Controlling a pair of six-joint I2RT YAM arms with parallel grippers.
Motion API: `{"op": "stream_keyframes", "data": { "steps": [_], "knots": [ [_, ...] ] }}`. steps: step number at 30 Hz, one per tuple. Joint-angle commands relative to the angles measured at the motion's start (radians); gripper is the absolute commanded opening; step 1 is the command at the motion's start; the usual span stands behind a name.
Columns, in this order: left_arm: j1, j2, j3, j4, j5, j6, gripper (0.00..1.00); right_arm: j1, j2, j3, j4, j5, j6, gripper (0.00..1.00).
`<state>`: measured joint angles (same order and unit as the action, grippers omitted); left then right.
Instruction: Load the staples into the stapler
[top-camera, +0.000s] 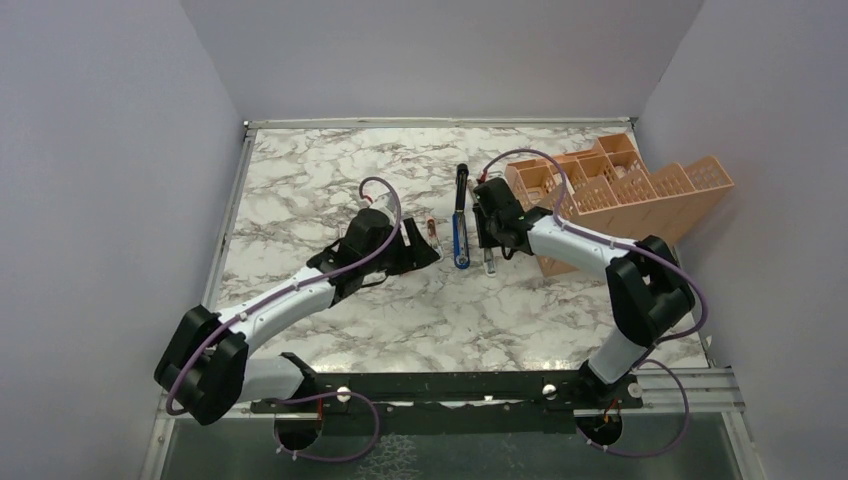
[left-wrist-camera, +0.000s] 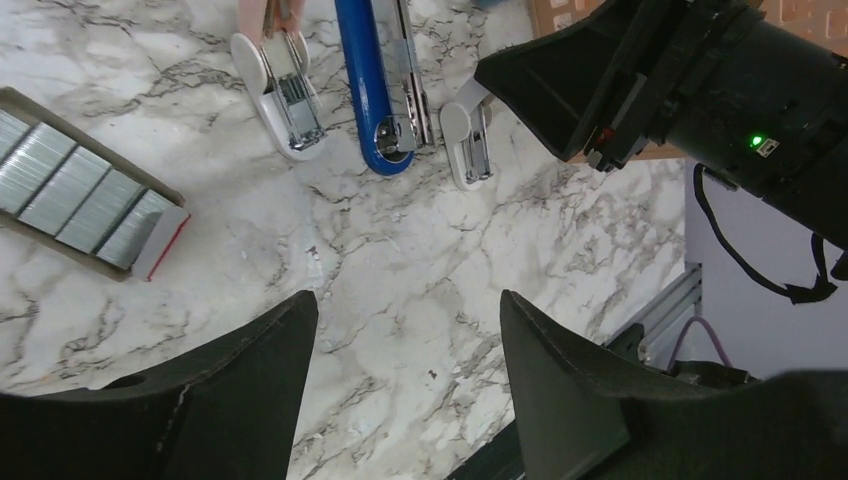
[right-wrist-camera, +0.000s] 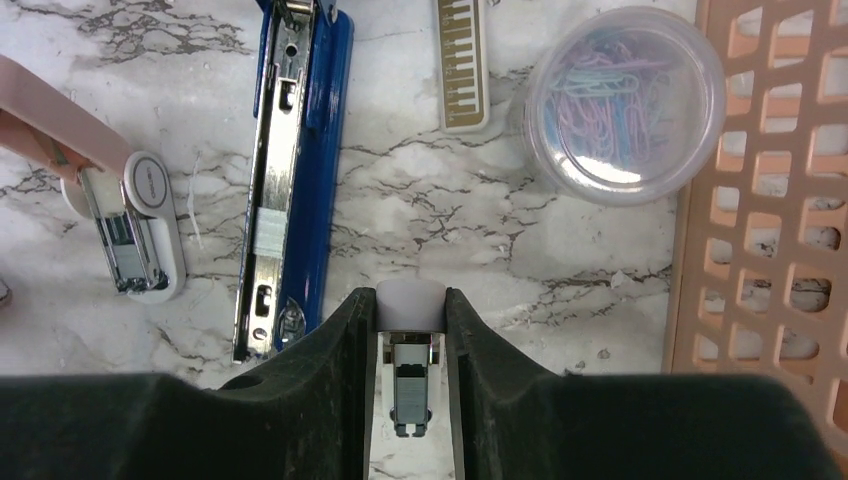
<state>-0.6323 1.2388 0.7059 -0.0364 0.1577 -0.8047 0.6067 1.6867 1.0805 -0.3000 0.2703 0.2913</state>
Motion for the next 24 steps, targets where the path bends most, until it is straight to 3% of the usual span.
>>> {"op": "stream_keyframes", "data": {
  "steps": [1, 7, 15, 24],
  "knots": [
    [-0.043, 0.024, -0.041, 0.156, 0.025, -0.117, 0.67, -0.004, -0.067, -0.042, -0.011, -0.042, 0.055, 0.3],
    [-0.13, 0.116, -0.042, 0.237, -0.041, -0.175, 0.62, -0.002, -0.151, -0.122, -0.031, -0.1, 0.097, 0.3],
    [-0.256, 0.364, 0.048, 0.321, -0.134, -0.197, 0.38, -0.001, -0.261, -0.208, -0.033, -0.123, 0.109, 0.3],
    [-0.332, 0.569, 0.141, 0.399, -0.184, -0.22, 0.3, -0.001, -0.278, -0.221, -0.051, -0.131, 0.103, 0.3]
  ]
}}
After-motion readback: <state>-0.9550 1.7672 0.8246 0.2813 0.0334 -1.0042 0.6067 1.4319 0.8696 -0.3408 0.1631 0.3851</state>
